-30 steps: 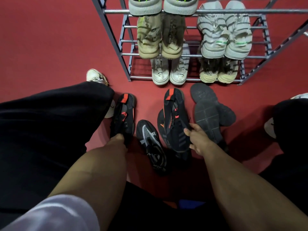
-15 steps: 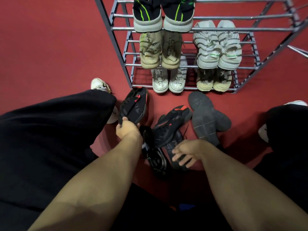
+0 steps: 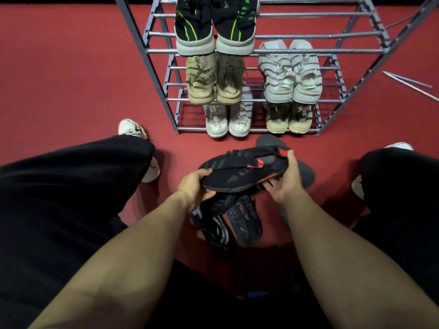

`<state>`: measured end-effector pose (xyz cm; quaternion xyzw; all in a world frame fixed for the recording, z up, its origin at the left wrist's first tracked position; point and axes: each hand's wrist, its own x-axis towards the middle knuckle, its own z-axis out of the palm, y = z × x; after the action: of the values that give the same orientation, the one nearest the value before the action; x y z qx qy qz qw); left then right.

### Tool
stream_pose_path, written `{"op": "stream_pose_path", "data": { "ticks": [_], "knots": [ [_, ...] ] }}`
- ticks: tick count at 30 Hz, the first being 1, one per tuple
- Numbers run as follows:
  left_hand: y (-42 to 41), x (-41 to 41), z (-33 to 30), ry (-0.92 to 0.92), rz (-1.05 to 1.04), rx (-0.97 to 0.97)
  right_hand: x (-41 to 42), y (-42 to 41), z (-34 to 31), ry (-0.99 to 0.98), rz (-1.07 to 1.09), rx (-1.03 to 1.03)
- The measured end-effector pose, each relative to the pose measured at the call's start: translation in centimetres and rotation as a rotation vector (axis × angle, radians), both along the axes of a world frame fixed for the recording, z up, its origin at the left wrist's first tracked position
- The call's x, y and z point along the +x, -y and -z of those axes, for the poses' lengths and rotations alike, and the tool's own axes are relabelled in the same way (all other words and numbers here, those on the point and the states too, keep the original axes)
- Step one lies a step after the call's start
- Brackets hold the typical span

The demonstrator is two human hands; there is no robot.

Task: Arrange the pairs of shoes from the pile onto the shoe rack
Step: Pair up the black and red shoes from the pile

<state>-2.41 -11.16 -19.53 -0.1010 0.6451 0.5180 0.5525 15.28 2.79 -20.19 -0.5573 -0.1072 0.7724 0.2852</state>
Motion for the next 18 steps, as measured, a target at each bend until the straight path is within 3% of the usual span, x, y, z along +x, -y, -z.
{"op": "stream_pose_path", "data": {
  "ticks": [2, 8, 13, 16, 18],
  "knots": [
    [-0.9, 0.8, 0.4, -0.016, 0.071, 0.022, 0.9, 0.0, 0.8, 0.081, 0.095, 0.004],
    [-3.9, 3.0, 0.5, 0.107, -0.179, 0.17, 3.9, -0.2, 1.6, 0.082, 0.148, -0.014],
    [-5.1, 5.5, 0.5, 0.132, -0.184, 0.132, 3.3, 0.6, 2.3, -0.055, 0.156, -0.034],
    [-5.0, 9.3, 0.1, 0.199, -0.061, 0.086, 0.9, 1.4, 1.6, -0.06, 0.025, -0.014],
    [-5.0, 10.6, 0.8, 0.201, -0.101, 0.067, -0.8, 2.2, 1.1, 0.043, -0.165, 0.048]
  ]
}}
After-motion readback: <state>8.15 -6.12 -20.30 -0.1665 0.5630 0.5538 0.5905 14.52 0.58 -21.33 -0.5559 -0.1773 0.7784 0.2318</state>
